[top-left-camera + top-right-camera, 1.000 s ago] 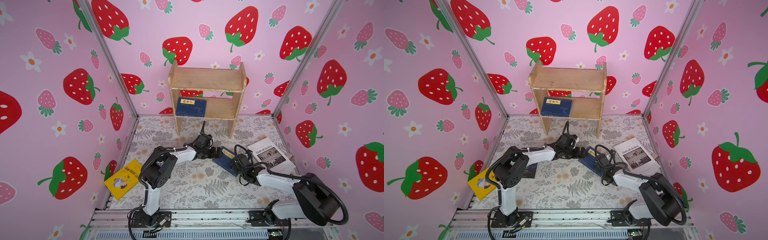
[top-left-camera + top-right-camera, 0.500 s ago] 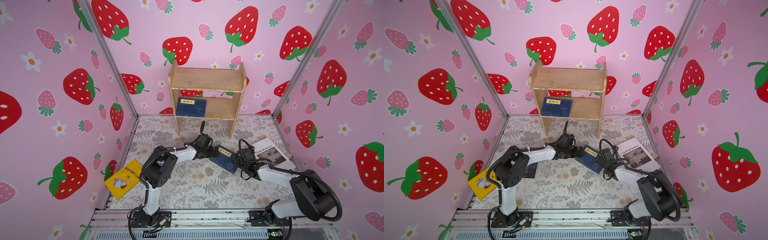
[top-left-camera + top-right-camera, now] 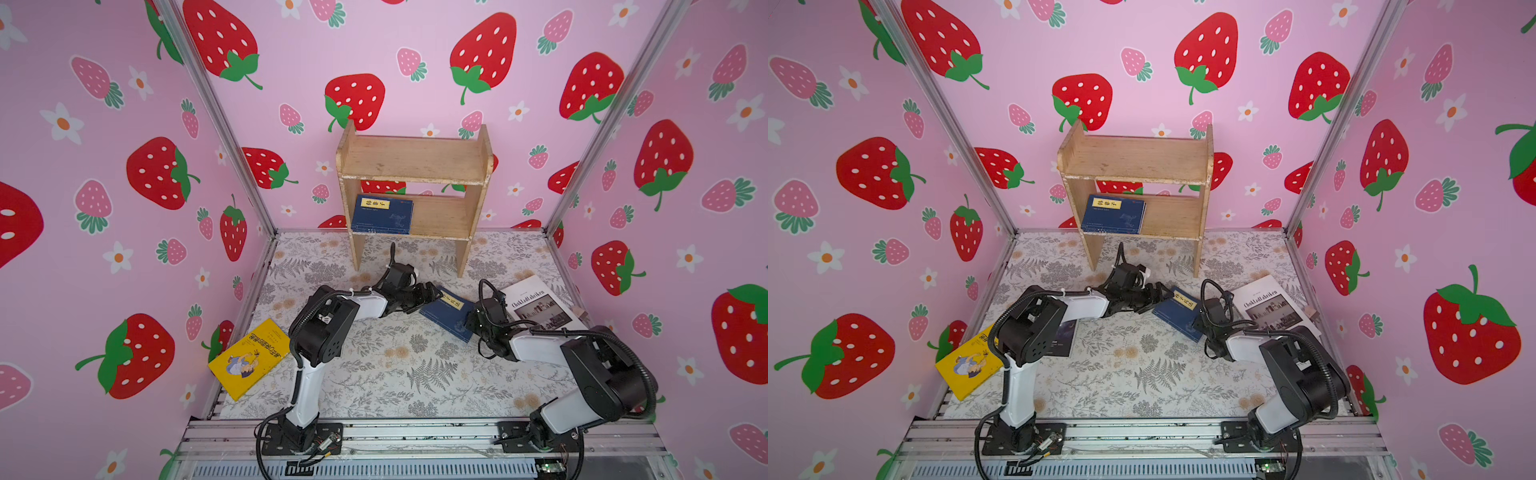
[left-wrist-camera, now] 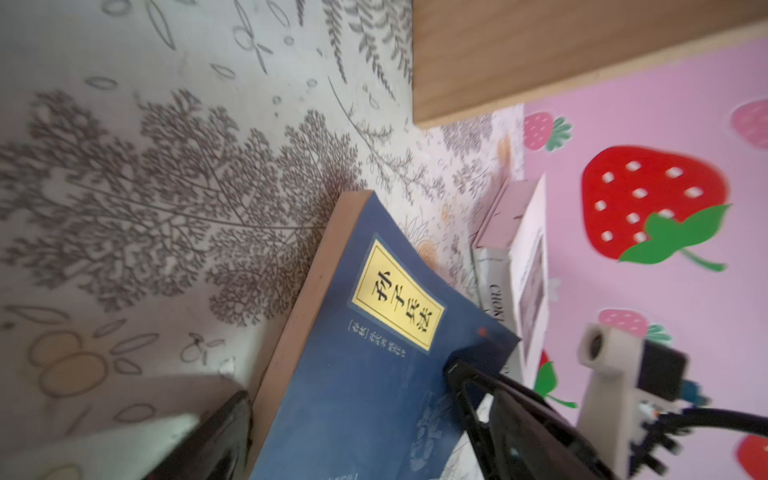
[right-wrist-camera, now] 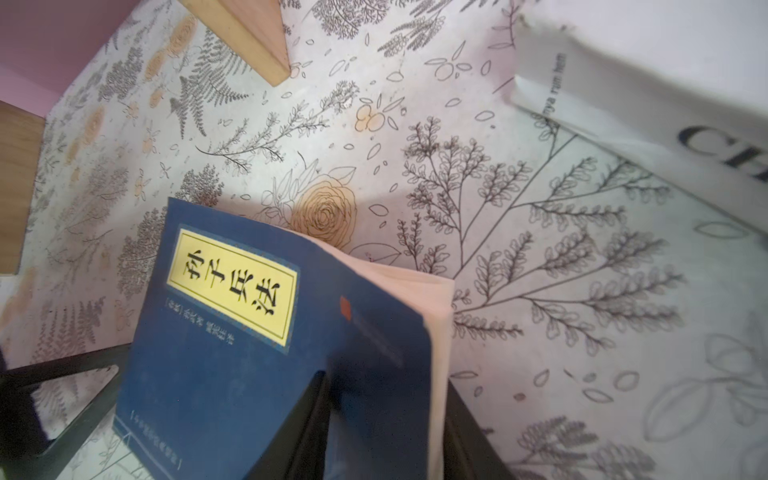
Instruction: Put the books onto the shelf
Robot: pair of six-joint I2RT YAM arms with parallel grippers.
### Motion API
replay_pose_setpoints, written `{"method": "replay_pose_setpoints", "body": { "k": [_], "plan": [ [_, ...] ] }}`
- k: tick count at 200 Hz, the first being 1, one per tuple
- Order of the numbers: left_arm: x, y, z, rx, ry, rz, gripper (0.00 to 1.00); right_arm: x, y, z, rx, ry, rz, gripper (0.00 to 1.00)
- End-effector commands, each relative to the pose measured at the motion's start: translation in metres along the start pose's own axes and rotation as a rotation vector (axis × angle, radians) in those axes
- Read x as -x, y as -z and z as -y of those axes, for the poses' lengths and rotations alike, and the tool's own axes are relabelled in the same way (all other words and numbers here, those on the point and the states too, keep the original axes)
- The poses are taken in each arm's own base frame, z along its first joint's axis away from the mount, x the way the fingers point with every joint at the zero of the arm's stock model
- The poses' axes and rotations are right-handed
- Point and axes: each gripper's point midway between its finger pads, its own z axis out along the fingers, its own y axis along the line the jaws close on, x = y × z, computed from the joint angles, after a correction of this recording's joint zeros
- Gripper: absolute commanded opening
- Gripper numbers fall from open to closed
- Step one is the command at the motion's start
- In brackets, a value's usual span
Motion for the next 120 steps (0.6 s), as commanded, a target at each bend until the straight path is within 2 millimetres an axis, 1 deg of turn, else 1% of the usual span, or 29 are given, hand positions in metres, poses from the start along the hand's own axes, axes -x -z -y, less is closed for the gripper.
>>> {"method": "replay_pose_setpoints", "body": {
  "k": [1, 6, 22, 37, 42, 56, 70, 76, 91, 97, 101, 120],
  "plan": [
    [-0.009, 0.026, 0.101, -0.421, 0.011, -0.08, 0.89, -0.055, -0.005, -0.006, 0.087, 0.026, -0.219, 0.35],
    [-0.007, 0.032, 0.106, -0.438, 0.014, -0.073, 0.89, -0.056, -0.006, -0.006, 0.09, 0.024, -0.222, 0.35],
    [-0.001, 0.049, 0.122, -0.483, -0.001, -0.052, 0.9, -0.058, -0.007, -0.01, 0.12, 0.015, -0.233, 0.29],
    [-0.001, 0.059, 0.129, -0.489, -0.007, -0.042, 0.9, -0.058, -0.006, -0.015, 0.16, -0.009, -0.234, 0.25],
    [-0.001, 0.06, 0.128, -0.48, -0.006, -0.044, 0.9, -0.058, -0.005, -0.016, 0.169, -0.015, -0.236, 0.22],
    [-0.003, 0.06, 0.122, -0.435, -0.011, -0.047, 0.9, -0.054, -0.002, -0.021, 0.192, -0.023, -0.227, 0.17],
    [-0.007, 0.055, 0.107, -0.37, -0.005, -0.053, 0.9, -0.048, 0.002, -0.024, 0.204, -0.022, -0.213, 0.13],
    [-0.008, 0.053, 0.101, -0.349, 0.002, -0.053, 0.9, -0.045, 0.004, -0.025, 0.206, -0.025, -0.205, 0.09],
    [-0.011, 0.052, 0.091, -0.32, 0.009, -0.05, 0.9, -0.038, 0.01, -0.028, 0.22, -0.033, -0.179, 0.07],
    [-0.01, 0.053, 0.086, -0.304, 0.012, -0.042, 0.9, -0.034, 0.012, -0.029, 0.224, -0.038, -0.169, 0.05],
    [-0.009, 0.054, 0.085, -0.297, 0.011, -0.038, 0.9, -0.031, 0.014, -0.029, 0.227, -0.042, -0.161, 0.01],
    [-0.002, 0.066, 0.078, -0.265, -0.001, 0.0, 0.91, -0.022, 0.022, -0.033, 0.237, -0.057, -0.136, 0.0]
  ]
}}
